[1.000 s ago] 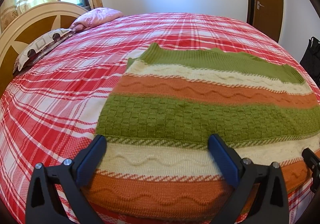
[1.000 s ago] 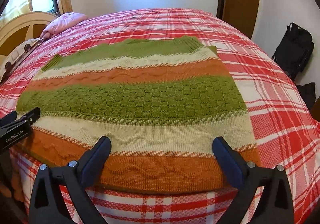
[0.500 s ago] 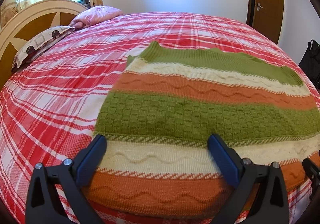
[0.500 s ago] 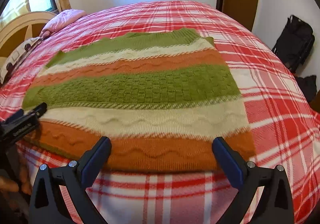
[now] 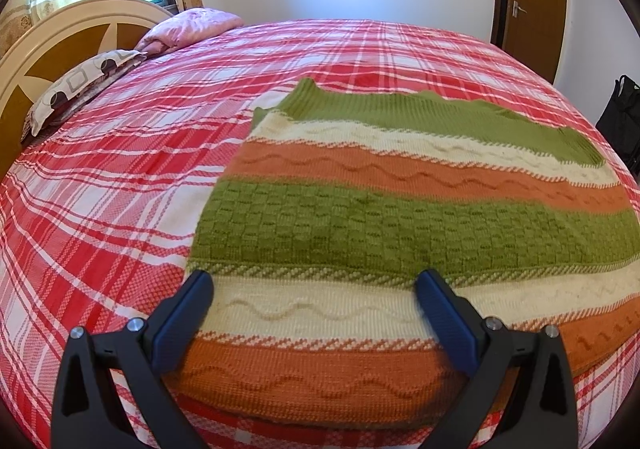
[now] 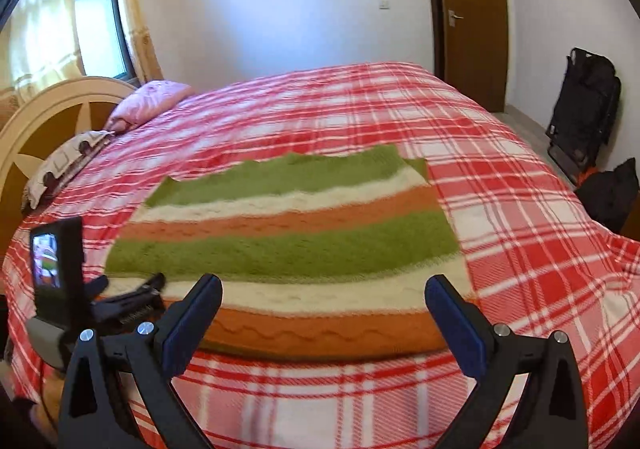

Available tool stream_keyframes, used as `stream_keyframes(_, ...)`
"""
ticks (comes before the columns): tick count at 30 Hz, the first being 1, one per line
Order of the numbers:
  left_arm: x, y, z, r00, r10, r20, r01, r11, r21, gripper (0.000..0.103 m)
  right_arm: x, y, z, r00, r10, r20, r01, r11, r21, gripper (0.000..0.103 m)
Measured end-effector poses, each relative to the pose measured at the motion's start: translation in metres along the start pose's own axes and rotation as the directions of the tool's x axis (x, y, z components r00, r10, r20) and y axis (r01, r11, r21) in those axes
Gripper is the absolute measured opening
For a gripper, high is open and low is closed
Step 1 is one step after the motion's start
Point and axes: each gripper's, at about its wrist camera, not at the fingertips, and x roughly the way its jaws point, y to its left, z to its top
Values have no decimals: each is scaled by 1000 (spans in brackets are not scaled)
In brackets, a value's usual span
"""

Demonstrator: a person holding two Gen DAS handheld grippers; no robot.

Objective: Fold small clothes

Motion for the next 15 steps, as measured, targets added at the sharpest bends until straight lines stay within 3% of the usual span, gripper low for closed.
stream_keyframes(11,1,0,0,1000,-5,-3,5,1000,-1,103,18,29,3,999,42,-3,-42,998,-38,102)
stream_keyframes(13,2,1,1,1000,-8,-8,8,1000,2,103,20,34,2,999,52,-5,-53,997,-48,94)
stream_keyframes(15,1,0,3,1000,-17,-17,17,1000,13,103,26,39,3,999,51,-18,-52,997,-65,76)
